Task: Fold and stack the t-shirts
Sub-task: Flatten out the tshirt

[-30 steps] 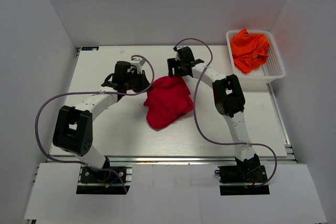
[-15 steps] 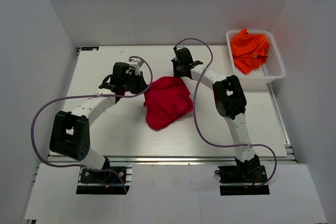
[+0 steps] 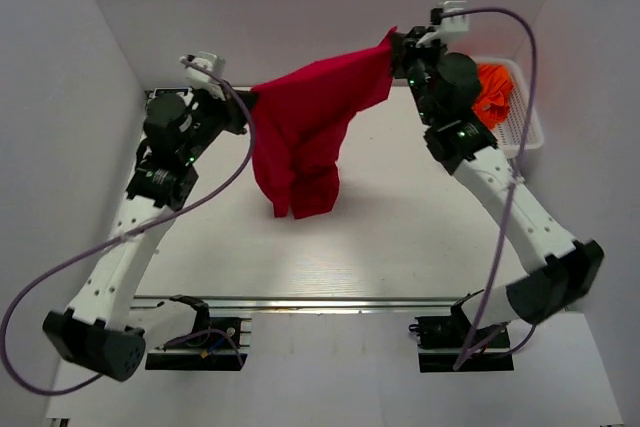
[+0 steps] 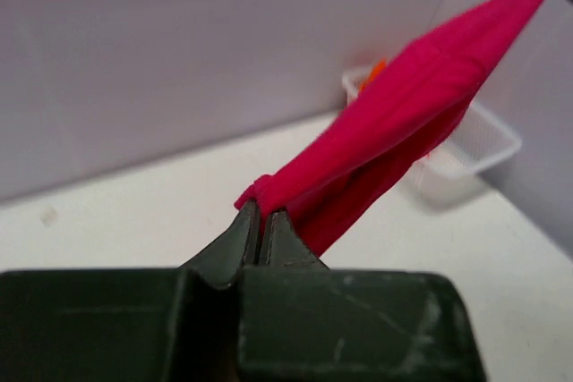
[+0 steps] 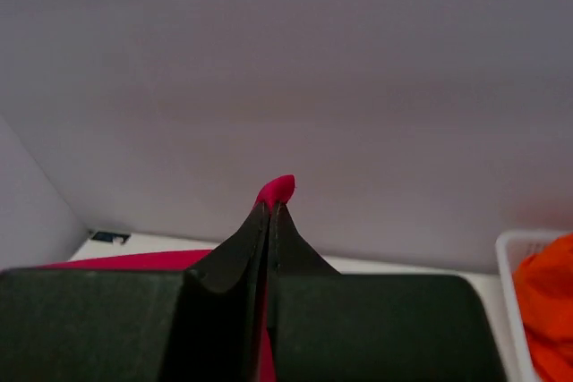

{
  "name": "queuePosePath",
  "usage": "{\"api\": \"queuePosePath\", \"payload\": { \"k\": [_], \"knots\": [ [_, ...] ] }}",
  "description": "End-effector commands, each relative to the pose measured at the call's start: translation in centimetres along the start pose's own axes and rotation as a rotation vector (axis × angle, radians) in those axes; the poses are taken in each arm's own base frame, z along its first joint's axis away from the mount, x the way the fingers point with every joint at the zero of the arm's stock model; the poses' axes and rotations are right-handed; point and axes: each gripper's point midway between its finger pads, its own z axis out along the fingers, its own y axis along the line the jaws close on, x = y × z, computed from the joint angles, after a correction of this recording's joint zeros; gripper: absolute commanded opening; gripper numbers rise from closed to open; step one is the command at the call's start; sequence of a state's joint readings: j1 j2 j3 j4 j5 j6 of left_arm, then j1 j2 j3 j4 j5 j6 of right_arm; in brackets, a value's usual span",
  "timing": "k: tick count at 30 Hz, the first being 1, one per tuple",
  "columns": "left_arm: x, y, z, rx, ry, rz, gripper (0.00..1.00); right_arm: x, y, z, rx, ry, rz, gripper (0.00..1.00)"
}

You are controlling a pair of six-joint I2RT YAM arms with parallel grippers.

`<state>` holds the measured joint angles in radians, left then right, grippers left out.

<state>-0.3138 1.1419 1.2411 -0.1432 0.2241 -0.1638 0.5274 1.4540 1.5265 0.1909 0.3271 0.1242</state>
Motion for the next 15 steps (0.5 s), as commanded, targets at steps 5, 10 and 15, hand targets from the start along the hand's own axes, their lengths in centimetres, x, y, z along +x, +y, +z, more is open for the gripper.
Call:
{"api": "queuePosePath", "payload": {
  "k": [5, 10, 15],
  "knots": [
    [-14.0, -2.2, -8.4, -0.053, -0.365, 0.162, 0.00, -12.4, 0.5, -7.0, -0.092, -0.280, -0.053, 0.00],
    [-19.7, -6.1, -12.8, 0.072, -0.472, 0.271, 0.00, -20.8, 2.3, -12.7, -0.222, -0.406, -0.099, 0.00],
    [-23.2, -8.7, -16.3, 0.147, -0.537, 0.348, 0.00, -26.5, 3.4, -17.6, -0.319, -0.521, -0.138, 0.00]
  ]
}}
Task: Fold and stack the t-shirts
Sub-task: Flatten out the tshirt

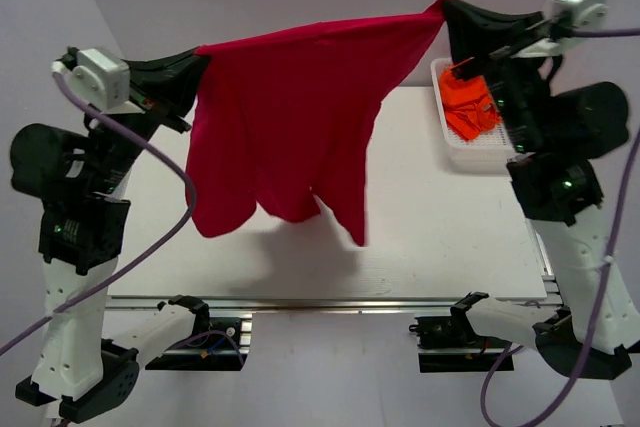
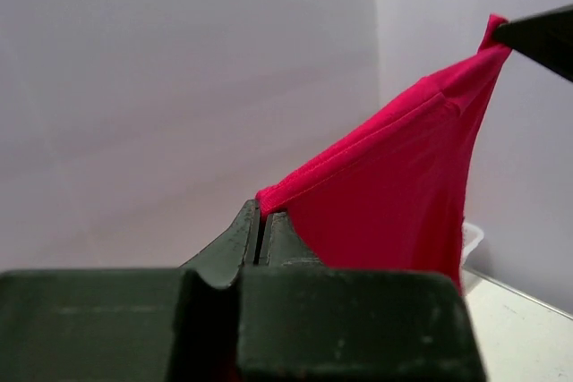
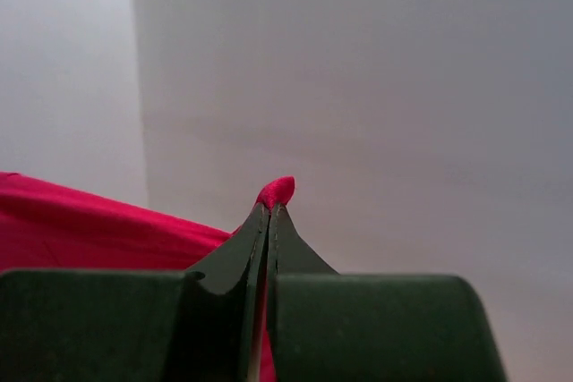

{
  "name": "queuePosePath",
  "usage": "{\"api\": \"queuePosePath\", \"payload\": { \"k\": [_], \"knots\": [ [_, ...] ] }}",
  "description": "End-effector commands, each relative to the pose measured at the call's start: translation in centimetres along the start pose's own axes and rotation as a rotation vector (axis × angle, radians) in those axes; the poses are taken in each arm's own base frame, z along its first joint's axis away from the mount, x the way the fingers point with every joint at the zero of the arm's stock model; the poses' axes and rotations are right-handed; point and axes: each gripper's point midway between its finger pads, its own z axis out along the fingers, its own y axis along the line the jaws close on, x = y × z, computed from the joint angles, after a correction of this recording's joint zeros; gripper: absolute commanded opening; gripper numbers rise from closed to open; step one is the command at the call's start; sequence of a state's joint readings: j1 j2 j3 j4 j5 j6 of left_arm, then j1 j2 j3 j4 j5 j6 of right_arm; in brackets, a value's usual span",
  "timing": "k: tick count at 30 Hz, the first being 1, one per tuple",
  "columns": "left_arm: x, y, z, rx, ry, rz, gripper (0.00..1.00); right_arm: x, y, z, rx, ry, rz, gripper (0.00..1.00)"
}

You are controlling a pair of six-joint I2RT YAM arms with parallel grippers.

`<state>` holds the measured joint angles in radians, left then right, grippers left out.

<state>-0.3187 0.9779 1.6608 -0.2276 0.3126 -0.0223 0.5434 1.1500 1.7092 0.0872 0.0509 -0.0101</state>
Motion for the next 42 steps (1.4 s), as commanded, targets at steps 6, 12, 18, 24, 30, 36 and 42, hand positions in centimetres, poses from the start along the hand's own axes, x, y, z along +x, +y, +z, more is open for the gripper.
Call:
{"api": "queuePosePath", "payload": {
  "k": [6, 12, 18, 24, 30, 36, 42],
  "knots": [
    [-11.1, -3.1, -4.4, 0.095, -0.191, 0.141, 0.00, -14.9, 1.2, -5.4, -0.083, -0.294, -0.108, 0.00],
    [-12.1, -3.6, -4.2, 0.129, -0.200, 0.129, 0.00, -16.2, 0.5, -5.1, -0.041, -0.346, -0.119, 0.00],
    [-0.1, 1.3, 1.8, -0.023, 0.057, 0.008, 0.00, -7.6, -1.6, 0.9, 0.052, -0.195, -0.138, 0.00],
    [23.6, 10.8, 3.4, -0.484, 0.515, -0.113, 0.00, 15.7, -4.1, 8.1, 0.141, 0.190, -0.162, 0.00],
    [46.6, 14.9, -2.7, -0.690, 0.986, -0.245, 0.00, 39.6, -4.2, 8.6, 0.139, 0.579, -0.056, 0.00],
    [55.4, 18.1, -7.0, -0.747, 1.184, -0.362, 0.62, 55.5, -2.9, 7.4, 0.088, 0.838, 0.013, 0.10],
    [56.2, 17.8, -5.5, -0.666, 1.154, -0.410, 1.00, 56.1, -2.2, 6.3, 0.051, 0.863, 0.012, 0.90]
  ]
}}
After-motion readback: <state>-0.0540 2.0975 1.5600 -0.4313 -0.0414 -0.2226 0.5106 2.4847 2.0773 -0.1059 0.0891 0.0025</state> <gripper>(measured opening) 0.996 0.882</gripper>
